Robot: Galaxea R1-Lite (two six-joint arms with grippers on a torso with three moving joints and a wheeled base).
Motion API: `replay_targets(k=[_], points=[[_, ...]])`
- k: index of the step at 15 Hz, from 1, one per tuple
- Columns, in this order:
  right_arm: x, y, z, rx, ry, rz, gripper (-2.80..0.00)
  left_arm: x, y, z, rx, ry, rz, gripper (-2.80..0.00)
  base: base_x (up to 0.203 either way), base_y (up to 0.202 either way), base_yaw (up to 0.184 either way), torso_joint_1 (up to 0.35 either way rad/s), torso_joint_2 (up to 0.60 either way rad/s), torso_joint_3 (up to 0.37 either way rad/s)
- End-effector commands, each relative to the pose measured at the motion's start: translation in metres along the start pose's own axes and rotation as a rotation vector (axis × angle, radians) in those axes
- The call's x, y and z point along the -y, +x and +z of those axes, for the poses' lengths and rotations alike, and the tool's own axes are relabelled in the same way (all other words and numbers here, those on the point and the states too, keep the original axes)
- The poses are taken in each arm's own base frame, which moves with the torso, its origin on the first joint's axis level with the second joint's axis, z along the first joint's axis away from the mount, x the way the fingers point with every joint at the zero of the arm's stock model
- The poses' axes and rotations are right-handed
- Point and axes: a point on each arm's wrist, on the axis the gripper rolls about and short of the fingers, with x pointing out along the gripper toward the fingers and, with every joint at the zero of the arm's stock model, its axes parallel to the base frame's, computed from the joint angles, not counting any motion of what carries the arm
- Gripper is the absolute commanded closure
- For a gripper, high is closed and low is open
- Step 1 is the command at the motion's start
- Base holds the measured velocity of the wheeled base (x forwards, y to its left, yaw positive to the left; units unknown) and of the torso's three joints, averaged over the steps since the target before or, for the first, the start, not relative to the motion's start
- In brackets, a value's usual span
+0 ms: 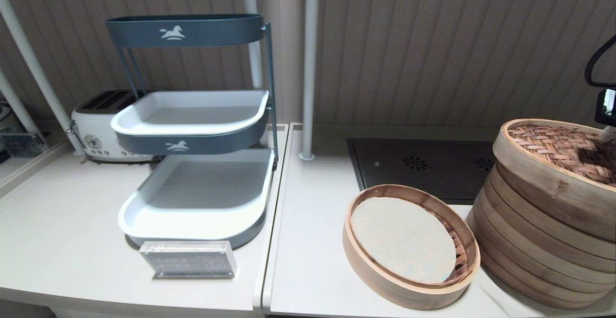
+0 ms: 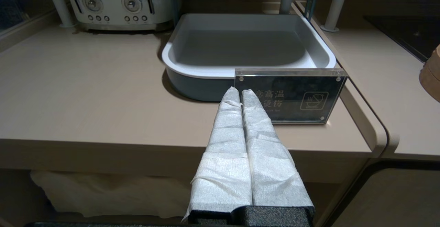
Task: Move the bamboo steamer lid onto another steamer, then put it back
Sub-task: Put the steamer
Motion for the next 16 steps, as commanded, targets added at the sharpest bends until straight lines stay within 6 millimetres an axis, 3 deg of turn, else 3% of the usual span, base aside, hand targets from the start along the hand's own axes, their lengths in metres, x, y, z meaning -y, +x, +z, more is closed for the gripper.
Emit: replay_targets(k=[1,12,16], points=[[0.001,0.003,0.000,-0.009,0.002,-0.007,0.00,0.000,0.002,-0.008,-0.027,-0.001,0.000,0.00,0.000,0.000,0.000,0.000,0.00,0.000],[0.009,0.026,0.011,0.003,0.001,-0.032,0.00,0.000,0.002,-0.008,-0.025,-0.001,0.000,0.00,0.000,0.000,0.000,0.000,0.00,0.000],[0.024,0.034,0.017,-0.017,0.033,-0.009,0.00,0.000,0.002,-0.008,-0.026,-0.001,0.000,0.00,0.000,0.000,0.000,0.000,0.00,0.000]])
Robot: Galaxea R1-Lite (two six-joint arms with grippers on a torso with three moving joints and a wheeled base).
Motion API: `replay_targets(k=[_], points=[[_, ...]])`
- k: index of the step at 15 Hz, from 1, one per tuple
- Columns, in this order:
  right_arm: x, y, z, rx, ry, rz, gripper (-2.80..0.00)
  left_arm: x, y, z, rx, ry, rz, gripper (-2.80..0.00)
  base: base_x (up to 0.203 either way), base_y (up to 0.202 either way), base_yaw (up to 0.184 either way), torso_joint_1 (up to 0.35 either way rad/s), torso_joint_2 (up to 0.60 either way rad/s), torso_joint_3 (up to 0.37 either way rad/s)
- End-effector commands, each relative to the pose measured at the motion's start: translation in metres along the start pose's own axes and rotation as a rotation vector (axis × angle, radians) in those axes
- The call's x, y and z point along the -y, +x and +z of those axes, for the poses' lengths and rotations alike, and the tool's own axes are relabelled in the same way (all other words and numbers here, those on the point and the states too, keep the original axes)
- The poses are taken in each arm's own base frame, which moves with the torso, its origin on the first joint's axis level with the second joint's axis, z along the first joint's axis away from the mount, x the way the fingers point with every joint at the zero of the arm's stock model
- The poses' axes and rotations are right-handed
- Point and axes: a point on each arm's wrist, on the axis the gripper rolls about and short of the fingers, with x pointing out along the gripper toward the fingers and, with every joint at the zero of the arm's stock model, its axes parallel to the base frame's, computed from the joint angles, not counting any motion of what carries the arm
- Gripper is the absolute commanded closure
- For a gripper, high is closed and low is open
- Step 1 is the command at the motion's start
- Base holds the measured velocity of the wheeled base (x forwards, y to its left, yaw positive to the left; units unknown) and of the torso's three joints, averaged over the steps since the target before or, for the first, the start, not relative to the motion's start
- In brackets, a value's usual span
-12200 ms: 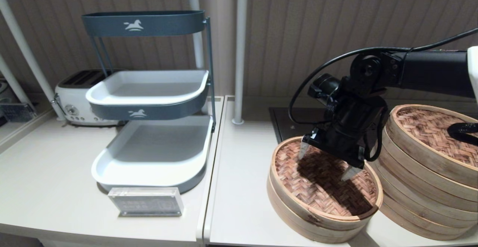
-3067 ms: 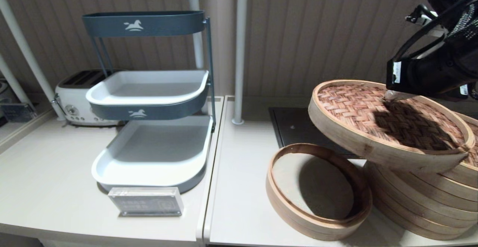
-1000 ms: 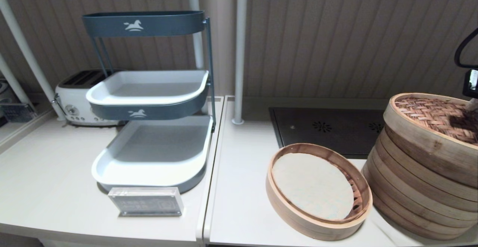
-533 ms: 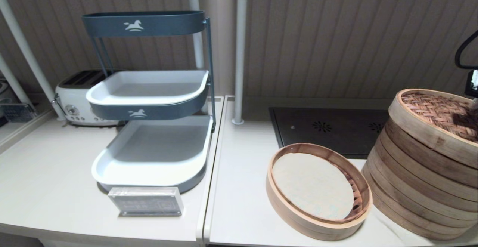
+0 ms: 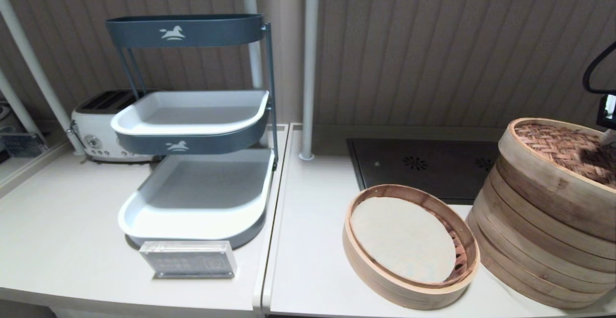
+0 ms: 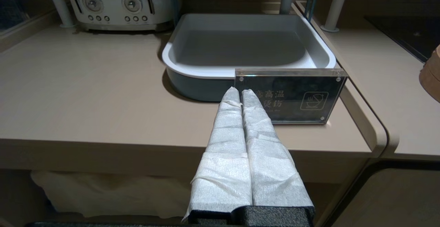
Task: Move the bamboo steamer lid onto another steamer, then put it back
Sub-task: Put the steamer
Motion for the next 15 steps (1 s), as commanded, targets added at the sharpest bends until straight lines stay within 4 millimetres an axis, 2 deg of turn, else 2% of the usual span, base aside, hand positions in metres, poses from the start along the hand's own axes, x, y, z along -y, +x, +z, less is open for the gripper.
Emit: replay_targets(k=[1,4,15], points=[[0.0078,0.0042,0.0022,-0.009,0.011,-0.014,0.00,0.0000,0.0017,-0.0076,-0.026,0.000,0.000,0.00,0.000,0.000,0.000,0.000,0.00,0.000],[0.0149,0.0033,0.0036,-0.004,0.011,-0.029,0.00,0.0000,0.0017,-0.0077,-0.026,0.000,0.000,0.00,0.000,0.000,0.000,0.000,0.00,0.000],[0.0118,0.0048,0.0026,-0.011,-0.007,-0.023,0.00,0.0000,0.0017,-0.0078,-0.027,0.000,0.000,0.00,0.000,0.000,0.000,0.000,0.00,0.000]])
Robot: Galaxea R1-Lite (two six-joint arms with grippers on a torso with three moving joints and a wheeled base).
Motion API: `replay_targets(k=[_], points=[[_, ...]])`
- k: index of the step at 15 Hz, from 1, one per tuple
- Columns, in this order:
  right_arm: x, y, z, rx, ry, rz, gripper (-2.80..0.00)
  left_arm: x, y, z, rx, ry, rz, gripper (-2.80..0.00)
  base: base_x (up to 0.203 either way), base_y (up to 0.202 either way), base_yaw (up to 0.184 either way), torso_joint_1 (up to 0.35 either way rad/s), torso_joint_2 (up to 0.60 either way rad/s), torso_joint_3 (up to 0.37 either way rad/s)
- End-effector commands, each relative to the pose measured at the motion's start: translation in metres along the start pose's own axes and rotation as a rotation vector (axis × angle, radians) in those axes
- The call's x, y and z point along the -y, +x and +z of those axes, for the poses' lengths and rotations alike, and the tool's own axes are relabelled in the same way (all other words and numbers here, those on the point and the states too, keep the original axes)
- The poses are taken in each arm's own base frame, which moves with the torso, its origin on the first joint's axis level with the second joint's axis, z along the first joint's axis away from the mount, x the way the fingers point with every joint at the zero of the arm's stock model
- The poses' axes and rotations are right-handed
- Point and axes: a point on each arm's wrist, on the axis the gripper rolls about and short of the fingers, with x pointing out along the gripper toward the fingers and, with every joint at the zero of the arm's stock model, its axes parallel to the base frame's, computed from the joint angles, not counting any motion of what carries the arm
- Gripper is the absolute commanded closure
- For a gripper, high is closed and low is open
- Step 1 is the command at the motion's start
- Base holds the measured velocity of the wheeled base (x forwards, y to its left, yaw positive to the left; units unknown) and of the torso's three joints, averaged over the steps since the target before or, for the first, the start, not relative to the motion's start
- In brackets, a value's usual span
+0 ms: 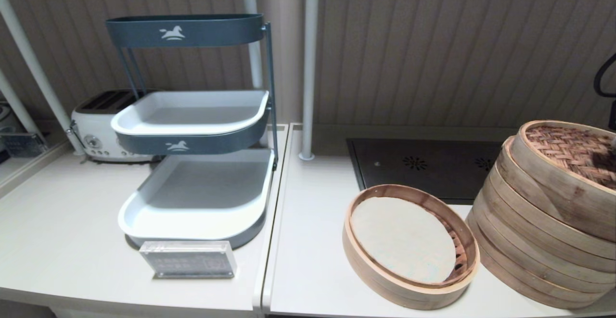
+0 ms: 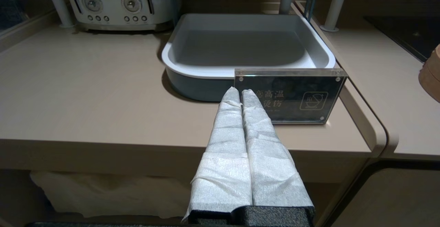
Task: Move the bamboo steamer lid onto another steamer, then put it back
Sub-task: Put the steamer
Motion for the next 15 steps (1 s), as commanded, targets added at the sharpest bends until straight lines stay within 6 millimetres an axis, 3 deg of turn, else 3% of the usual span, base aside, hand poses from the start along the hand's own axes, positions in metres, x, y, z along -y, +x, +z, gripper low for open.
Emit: replay_targets(k=[1,15], points=[[-0.0009,0.0006,0.0003,-0.002,-0.002,0.000,0.00,0.0000,0.0017,-0.0077,-0.027,0.000,0.000,0.00,0.000,0.000,0.000,0.000,0.00,0.000],[-0.0008,0.0037,0.0004,0.001,-0.002,0.002,0.00,0.0000,0.0017,-0.0078,-0.027,0.000,0.000,0.00,0.000,0.000,0.000,0.000,0.00,0.000]])
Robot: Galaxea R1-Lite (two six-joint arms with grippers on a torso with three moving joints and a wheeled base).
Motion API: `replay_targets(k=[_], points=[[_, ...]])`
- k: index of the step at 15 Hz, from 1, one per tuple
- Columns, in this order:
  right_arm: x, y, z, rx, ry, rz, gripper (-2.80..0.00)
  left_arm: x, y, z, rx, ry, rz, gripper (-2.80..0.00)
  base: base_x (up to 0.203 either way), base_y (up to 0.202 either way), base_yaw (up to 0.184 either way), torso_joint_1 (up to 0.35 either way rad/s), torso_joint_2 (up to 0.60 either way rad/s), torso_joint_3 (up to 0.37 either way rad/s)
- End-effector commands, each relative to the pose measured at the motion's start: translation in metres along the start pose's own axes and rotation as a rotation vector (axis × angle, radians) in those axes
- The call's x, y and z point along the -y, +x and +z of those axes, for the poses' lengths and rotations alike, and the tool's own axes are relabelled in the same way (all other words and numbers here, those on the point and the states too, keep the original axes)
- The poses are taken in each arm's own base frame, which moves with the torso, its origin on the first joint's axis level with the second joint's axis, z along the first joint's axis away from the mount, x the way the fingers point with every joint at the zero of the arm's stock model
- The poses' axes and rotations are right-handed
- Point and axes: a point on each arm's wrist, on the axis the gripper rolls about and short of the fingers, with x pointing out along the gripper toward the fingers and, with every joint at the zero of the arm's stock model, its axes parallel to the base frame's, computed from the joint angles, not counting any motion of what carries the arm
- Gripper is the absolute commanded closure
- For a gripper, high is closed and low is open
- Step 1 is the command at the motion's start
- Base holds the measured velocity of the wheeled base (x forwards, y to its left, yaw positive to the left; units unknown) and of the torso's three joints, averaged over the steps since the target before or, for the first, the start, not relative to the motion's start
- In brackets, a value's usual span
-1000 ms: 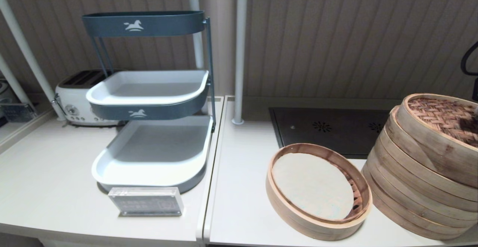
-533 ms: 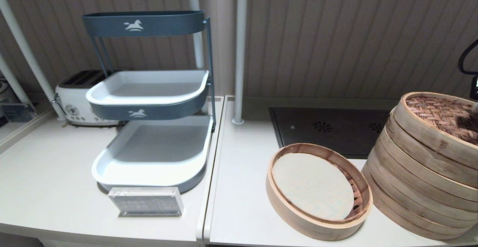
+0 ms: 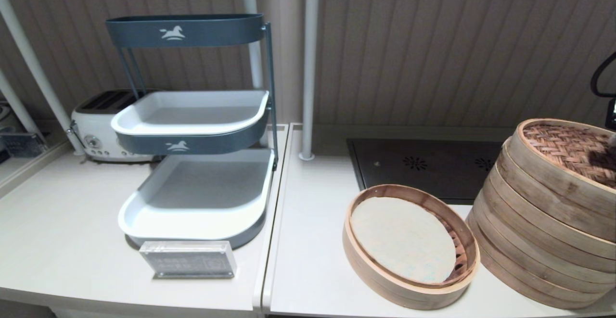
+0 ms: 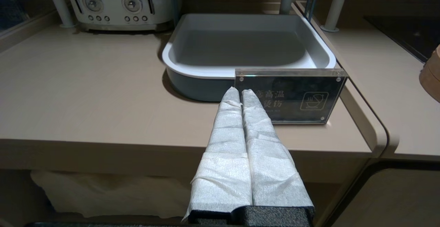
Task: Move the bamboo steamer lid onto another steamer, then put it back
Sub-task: Put the steamer
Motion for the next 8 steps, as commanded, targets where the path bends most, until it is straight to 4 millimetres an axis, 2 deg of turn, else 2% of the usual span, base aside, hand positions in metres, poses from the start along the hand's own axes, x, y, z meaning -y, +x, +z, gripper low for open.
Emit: replay_targets(k=[1,2,3,8], points=[[0.0001,0.0003,-0.0011,-0.009,0.000,-0.002,0.00,0.0001,0.0017,-0.0076,-0.025,0.000,-0.001,0.00,0.000,0.000,0.000,0.000,0.00,0.000],[0.0007,0.0004,-0.0019,-0.012,0.000,-0.005,0.00,0.0001,0.0017,-0.0076,-0.025,0.000,-0.001,0.00,0.000,0.000,0.000,0.000,0.00,0.000],[0.0008,0.0015,-0.0029,-0.018,0.000,-0.008,-2.80,0.0001,0.0017,-0.0077,-0.026,0.000,-0.001,0.00,0.000,0.000,0.000,0.000,0.00,0.000],[0.0006,-0.0046,-0.0014,0.002,0.004,0.001,-2.80,0.0001,0.0017,-0.0077,-0.026,0.000,-0.001,0.00,0.000,0.000,0.000,0.000,0.00,0.000]])
